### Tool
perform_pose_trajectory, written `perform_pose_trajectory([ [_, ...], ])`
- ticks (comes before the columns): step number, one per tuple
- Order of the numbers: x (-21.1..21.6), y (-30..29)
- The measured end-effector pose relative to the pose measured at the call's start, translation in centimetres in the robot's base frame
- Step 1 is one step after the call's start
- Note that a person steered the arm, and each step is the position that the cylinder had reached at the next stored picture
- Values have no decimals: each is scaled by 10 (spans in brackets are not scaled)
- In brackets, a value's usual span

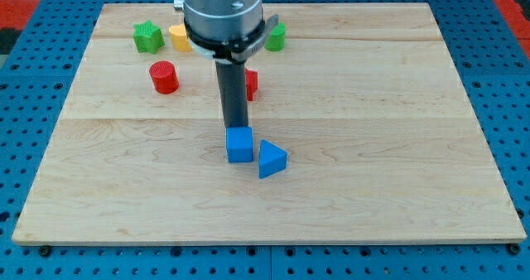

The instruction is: Move the group of red blocks towards the top right of the board

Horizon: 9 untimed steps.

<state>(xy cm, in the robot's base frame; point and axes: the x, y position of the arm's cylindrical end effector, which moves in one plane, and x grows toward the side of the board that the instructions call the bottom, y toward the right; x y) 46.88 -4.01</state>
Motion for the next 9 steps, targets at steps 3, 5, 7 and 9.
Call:
perform_pose_trajectory([
  [3,-33,-120],
  [5,-86,-201],
  [7,-97,-152],
  [9,-111,-124],
])
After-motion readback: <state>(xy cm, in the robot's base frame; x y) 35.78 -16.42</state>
